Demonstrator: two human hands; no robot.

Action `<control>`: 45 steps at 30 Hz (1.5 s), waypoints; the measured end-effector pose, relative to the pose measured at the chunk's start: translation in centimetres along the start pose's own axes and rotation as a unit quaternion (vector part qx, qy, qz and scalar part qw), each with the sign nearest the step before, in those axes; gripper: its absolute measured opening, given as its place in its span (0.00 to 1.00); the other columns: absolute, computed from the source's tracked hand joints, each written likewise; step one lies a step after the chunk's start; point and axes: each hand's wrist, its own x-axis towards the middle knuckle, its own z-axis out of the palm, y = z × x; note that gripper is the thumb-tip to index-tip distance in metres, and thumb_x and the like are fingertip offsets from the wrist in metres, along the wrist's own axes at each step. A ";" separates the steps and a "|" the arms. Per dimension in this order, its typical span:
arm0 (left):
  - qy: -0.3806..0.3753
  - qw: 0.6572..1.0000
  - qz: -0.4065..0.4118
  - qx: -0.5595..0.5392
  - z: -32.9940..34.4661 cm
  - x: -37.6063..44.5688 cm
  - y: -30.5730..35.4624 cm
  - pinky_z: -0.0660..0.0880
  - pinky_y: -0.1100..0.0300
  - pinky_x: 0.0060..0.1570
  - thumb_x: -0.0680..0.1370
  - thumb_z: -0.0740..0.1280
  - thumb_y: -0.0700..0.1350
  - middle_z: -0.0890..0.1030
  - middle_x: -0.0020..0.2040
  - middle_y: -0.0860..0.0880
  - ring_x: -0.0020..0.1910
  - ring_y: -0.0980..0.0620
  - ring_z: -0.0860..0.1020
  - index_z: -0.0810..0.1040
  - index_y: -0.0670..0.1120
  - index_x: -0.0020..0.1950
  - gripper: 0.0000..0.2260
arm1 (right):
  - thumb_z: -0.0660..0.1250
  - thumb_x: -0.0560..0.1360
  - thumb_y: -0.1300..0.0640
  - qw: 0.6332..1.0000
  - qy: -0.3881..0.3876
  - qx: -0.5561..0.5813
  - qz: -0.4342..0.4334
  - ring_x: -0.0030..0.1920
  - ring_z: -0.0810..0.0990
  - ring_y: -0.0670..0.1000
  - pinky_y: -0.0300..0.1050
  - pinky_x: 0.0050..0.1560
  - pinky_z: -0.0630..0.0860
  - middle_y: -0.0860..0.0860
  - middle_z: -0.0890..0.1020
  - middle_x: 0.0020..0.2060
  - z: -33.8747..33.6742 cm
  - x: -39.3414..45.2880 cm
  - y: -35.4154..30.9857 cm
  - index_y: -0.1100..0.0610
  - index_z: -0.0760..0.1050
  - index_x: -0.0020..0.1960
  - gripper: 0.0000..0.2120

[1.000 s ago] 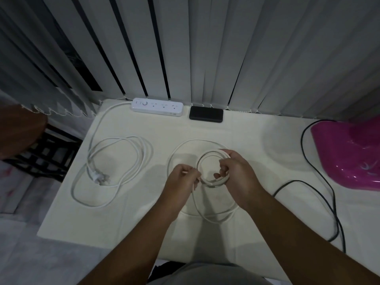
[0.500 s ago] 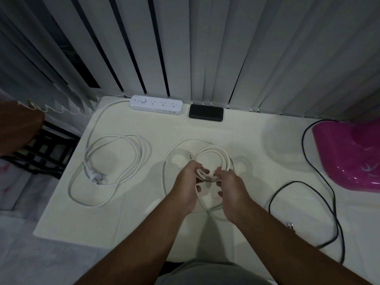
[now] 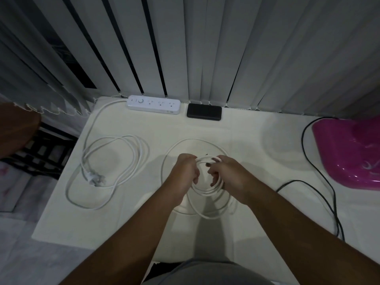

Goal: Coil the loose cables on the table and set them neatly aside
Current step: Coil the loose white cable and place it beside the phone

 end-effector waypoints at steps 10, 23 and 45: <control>-0.039 0.973 -0.053 -0.220 0.8 -1.7 -2.6 0.74 0.53 0.48 0.78 0.61 0.37 0.79 0.33 0.46 0.37 0.47 0.78 0.80 0.41 0.48 0.08 | 0.59 0.75 0.69 0.934 0.075 0.331 0.113 0.28 0.70 0.51 0.45 0.35 0.69 0.53 0.69 0.26 1.3 0.2 2.6 0.58 0.68 0.34 0.12; -0.021 0.999 0.023 0.013 -0.1 0.3 -0.7 0.65 0.59 0.27 0.66 0.56 0.39 0.72 0.23 0.50 0.20 0.52 0.67 0.73 0.48 0.46 0.13 | 0.71 0.69 0.62 0.993 -0.025 -0.105 -0.048 0.35 0.81 0.50 0.49 0.41 0.75 0.54 0.83 0.39 -0.7 -0.4 0.5 0.52 0.77 0.52 0.13; 0.015 0.950 -0.040 -0.310 1.7 -1.3 -3.5 0.66 0.58 0.30 0.74 0.58 0.38 0.64 0.26 0.50 0.23 0.51 0.66 0.67 0.47 0.33 0.11 | 0.63 0.71 0.63 0.965 0.108 0.216 0.096 0.42 0.74 0.54 0.52 0.48 0.72 0.54 0.78 0.41 2.5 -1.5 3.6 0.56 0.78 0.45 0.07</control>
